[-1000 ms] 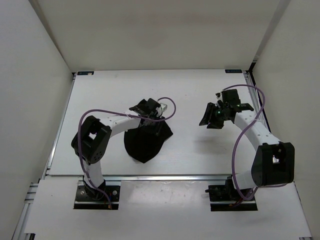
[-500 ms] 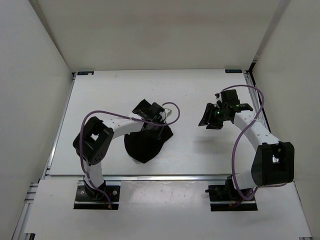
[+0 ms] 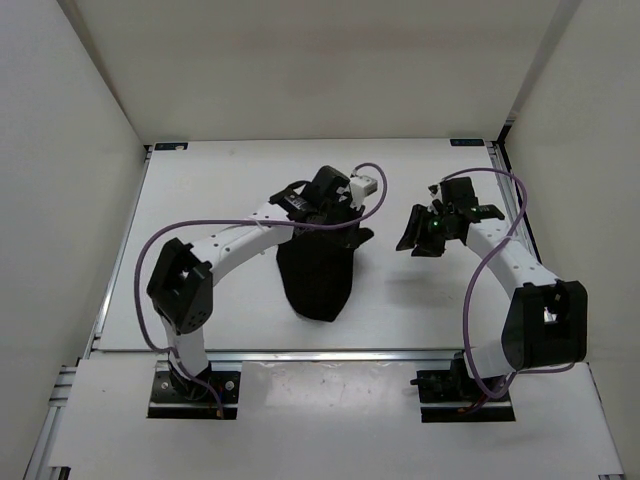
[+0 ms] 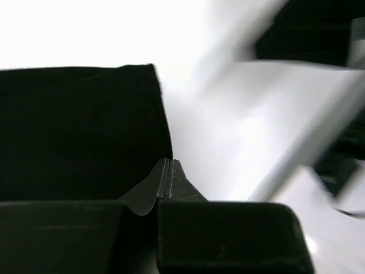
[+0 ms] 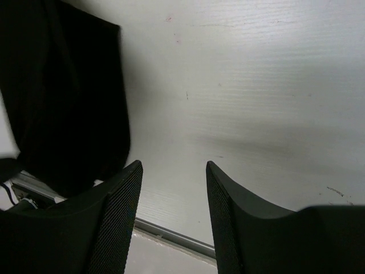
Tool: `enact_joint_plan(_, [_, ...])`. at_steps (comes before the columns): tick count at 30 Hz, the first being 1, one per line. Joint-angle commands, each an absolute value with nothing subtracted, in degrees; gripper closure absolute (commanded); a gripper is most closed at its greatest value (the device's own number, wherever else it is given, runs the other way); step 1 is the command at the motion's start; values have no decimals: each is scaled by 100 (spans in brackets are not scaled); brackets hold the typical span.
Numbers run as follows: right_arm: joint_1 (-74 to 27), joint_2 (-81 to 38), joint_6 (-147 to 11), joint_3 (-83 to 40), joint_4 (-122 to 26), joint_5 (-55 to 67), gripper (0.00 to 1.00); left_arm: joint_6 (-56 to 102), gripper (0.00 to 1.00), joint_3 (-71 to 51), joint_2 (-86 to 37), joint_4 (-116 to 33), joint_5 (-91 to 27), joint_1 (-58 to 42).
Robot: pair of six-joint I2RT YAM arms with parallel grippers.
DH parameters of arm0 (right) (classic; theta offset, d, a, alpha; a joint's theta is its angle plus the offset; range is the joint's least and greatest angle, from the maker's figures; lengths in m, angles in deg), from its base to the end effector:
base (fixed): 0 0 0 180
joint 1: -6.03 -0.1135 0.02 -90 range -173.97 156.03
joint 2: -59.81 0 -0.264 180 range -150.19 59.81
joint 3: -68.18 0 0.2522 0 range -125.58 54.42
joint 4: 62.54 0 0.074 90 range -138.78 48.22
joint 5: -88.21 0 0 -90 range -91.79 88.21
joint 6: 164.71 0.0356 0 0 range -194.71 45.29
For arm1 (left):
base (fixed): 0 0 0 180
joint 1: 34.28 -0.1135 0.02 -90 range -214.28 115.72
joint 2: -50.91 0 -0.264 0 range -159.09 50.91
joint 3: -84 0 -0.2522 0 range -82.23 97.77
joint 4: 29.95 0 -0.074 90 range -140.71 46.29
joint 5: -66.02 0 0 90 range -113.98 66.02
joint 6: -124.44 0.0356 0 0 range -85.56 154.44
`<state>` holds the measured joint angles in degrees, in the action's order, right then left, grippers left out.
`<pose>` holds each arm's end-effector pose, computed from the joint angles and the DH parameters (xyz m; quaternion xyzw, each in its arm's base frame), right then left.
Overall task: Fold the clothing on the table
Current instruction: Flatten the skirt out
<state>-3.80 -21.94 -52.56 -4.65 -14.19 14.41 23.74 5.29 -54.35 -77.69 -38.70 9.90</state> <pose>0.2838 0.0593 0.2447 0.0625 0.9487 0.2068 0.2309 0.2865 -0.2910 0.2656 0.3101 0.8851 -0.2573 0.2329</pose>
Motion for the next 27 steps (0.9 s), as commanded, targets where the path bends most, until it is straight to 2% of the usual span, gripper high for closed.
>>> enact_joint_plan(1, [-390, -2254, -5239, -728, -1450, 1403, 46, 2145, 100, 891, -4842, -7817, -4824, 1029])
enact_joint_plan(6, [-434, -2307, -5178, -710, -1582, 1455, 46, 1696, 100, 338, -4105, -7773, -4097, -14])
enact_joint_plan(12, [-627, -2517, -5107, -894, -1591, 1508, 46, 1169, 100, -1408, -3128, -7711, -3420, -1668])
enact_joint_plan(14, [-732, -2623, -5142, -991, -1583, 1517, 46, 932, 100, -1910, -2917, -7694, -2903, -1976])
enact_joint_plan(17, [-830, -2860, -5221, -1272, -1512, 1535, 46, 668, 100, -2421, -2715, -8053, -1875, -1855])
enact_joint_plan(18, [-873, -2921, -5230, -1377, -1434, 1543, 45, 623, 96, -2579, -2584, -8106, -1636, -1829])
enact_joint_plan(19, [-926, -3009, -5239, -1500, -1450, 1587, 46, 588, 81, -2737, -2547, -8159, -1582, -1828])
enact_joint_plan(20, [-979, -3140, -5282, -1571, -1390, 1605, 46, 553, 53, -2817, -2425, -8177, -1581, -1854])
enact_joint_plan(22, [-1057, -3272, -5344, -1816, -1354, 1666, 46, 517, 54, -3046, -2240, -8099, -1747, -1951])
enact_joint_plan(24, [-1181, -3519, -5423, -1984, -1319, 1640, 46, 483, 46, -3134, -2065, -7993, -2272, -2082])
enact_joint_plan(27, [-1269, -3817, -5546, -2379, -1143, 1684, 46, 149, 42, -3143, -1994, -7774, -3098, -1900])
